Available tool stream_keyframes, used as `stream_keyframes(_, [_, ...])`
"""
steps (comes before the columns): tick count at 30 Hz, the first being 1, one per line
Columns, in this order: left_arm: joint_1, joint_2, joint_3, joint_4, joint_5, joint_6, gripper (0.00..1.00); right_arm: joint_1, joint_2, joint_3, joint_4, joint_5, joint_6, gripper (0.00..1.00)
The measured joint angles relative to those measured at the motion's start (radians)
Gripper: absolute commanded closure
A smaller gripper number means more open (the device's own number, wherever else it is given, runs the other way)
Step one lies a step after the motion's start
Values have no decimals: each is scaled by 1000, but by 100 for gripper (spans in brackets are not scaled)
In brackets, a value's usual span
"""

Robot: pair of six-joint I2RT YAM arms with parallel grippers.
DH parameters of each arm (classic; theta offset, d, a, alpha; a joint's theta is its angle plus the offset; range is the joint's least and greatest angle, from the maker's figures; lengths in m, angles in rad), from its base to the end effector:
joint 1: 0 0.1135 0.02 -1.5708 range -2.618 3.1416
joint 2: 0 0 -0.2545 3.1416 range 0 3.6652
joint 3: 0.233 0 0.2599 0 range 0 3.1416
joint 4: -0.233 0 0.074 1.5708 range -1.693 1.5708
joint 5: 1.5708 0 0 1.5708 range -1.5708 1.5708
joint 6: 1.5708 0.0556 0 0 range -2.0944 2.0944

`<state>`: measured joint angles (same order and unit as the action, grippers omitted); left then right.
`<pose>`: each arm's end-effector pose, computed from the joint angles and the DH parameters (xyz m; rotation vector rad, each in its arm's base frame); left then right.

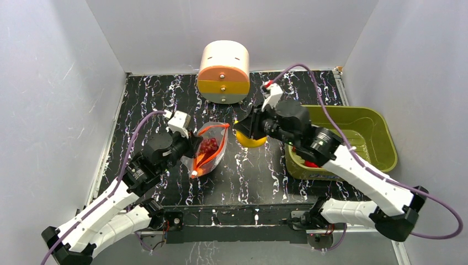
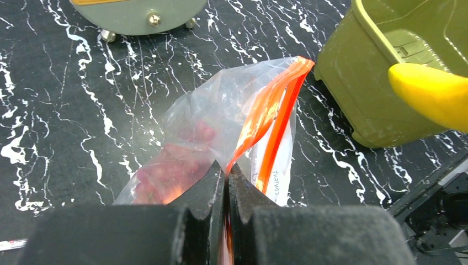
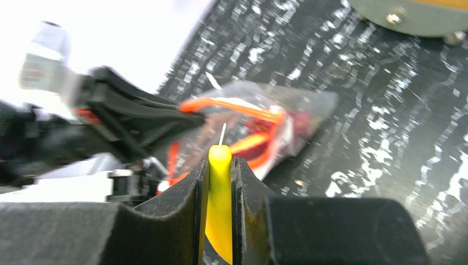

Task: Place the food in the zip-top bag and seal the zipper
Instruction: Pick up the fake fruit from the center of the board, then place the fake fruit in the zipper food storage bag.

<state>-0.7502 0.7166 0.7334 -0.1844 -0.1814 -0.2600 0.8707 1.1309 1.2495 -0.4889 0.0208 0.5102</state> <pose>0.1581 -0.1337 0.3234 0.2969 1.7465 -0.5817 0.1790 0.2107 0.3864 -0.3529 2.0180 0.8767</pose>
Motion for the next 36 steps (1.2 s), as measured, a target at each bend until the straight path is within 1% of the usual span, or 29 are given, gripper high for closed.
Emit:
stream_keyframes(5, [0, 14, 10, 20, 19, -29, 100, 0, -108, -24, 147, -66, 121, 100])
stream_keyframes(10, [0, 37, 27, 29, 48, -56, 100, 0, -186, -151, 383, -158, 263, 100])
stream_keyframes(12, [0, 48, 36, 34, 68, -71, 100, 0, -188, -220, 496, -202, 329, 100])
stream_keyframes(14, [0, 55, 44, 42, 90, -86, 100, 0, -171, -269, 566, -233, 378, 100])
stream_keyframes(18, [0, 60, 63, 58, 132, -122, 100, 0, -120, -298, 644, -269, 435, 100])
stream_keyframes(25, [0, 45, 66, 84, 183, -204, 100, 0, -97, -311, 816, -289, 465, 100])
stream_keyframes(28, [0, 33, 66, 95, 200, -235, 100, 0, -90, -334, 864, -289, 457, 100])
stream_keyframes(31, [0, 26, 66, 106, 216, -258, 100, 0, -78, -351, 871, -281, 418, 100])
stream_keyframes(36, [0, 26, 66, 109, 237, -275, 100, 0, -76, -388, 879, -248, 306, 100])
